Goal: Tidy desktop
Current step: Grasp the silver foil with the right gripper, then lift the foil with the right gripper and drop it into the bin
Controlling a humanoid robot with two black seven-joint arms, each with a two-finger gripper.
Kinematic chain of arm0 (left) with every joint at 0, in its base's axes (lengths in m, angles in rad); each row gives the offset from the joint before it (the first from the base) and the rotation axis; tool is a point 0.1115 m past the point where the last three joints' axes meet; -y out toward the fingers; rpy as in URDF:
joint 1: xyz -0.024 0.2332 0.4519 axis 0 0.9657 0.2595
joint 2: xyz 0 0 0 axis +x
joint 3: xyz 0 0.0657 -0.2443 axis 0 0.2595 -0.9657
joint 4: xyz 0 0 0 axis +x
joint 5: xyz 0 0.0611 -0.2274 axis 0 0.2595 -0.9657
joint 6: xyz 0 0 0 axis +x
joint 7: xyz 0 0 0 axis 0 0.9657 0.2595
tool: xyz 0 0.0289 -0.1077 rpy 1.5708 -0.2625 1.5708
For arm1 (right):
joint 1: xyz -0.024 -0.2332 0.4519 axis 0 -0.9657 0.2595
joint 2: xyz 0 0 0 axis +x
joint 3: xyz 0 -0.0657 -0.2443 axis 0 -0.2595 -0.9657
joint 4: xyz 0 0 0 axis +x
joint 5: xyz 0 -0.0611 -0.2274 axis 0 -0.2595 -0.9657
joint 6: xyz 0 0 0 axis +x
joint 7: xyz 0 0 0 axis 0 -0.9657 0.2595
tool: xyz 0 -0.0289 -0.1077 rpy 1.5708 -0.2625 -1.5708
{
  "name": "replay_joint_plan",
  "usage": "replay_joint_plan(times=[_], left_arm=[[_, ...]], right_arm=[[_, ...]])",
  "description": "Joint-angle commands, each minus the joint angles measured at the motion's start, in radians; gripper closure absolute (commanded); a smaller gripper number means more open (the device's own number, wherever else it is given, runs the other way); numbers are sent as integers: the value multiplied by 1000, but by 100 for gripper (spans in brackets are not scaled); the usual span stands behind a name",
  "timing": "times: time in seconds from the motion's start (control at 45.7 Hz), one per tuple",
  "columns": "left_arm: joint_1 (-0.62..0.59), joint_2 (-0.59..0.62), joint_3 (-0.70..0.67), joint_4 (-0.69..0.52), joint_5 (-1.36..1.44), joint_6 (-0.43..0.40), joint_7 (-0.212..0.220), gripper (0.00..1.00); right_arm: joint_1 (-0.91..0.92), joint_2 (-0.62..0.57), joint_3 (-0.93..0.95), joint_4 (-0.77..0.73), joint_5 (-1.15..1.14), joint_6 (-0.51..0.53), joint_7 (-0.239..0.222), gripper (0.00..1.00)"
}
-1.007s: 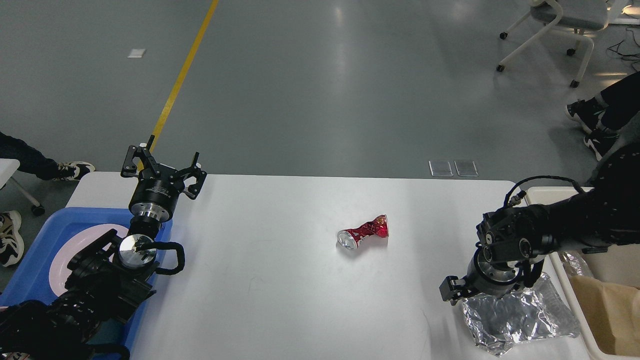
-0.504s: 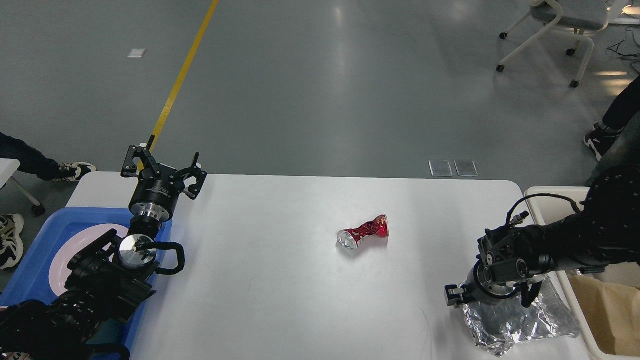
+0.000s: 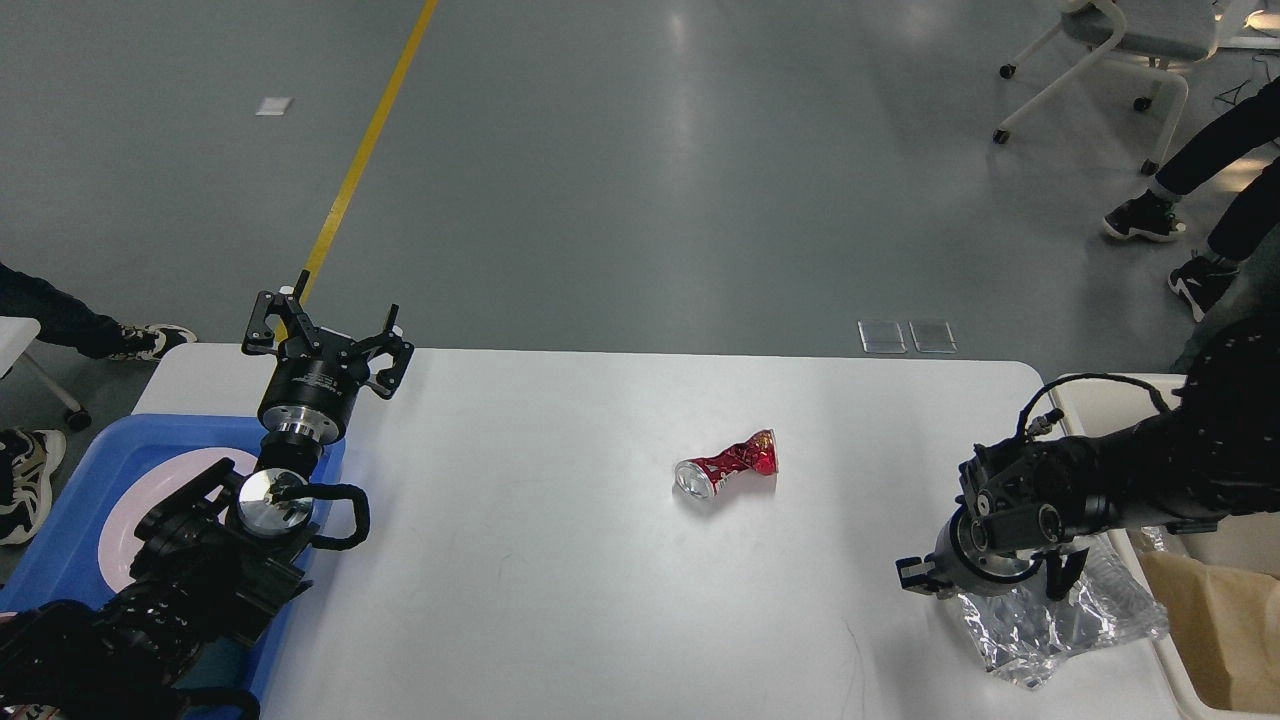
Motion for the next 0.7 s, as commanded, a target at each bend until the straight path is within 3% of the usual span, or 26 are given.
replay_joint_plan(times=[0.0, 0.131, 0.482, 0.679], left_arm=[[0, 0, 0, 0, 0, 0, 0, 4], [0, 0, 0, 1, 0, 0, 0, 4], [0, 0, 0, 0, 0, 0, 0, 3], [0, 0, 1, 0, 0, 0, 0, 3]], right_arm=[[84, -50, 0, 46, 0, 1, 0, 100], [223, -144, 0, 120, 0, 12, 2, 100], [661, -382, 16, 145, 0, 222, 0, 100], [728, -442, 10, 105, -3, 261, 0, 100]])
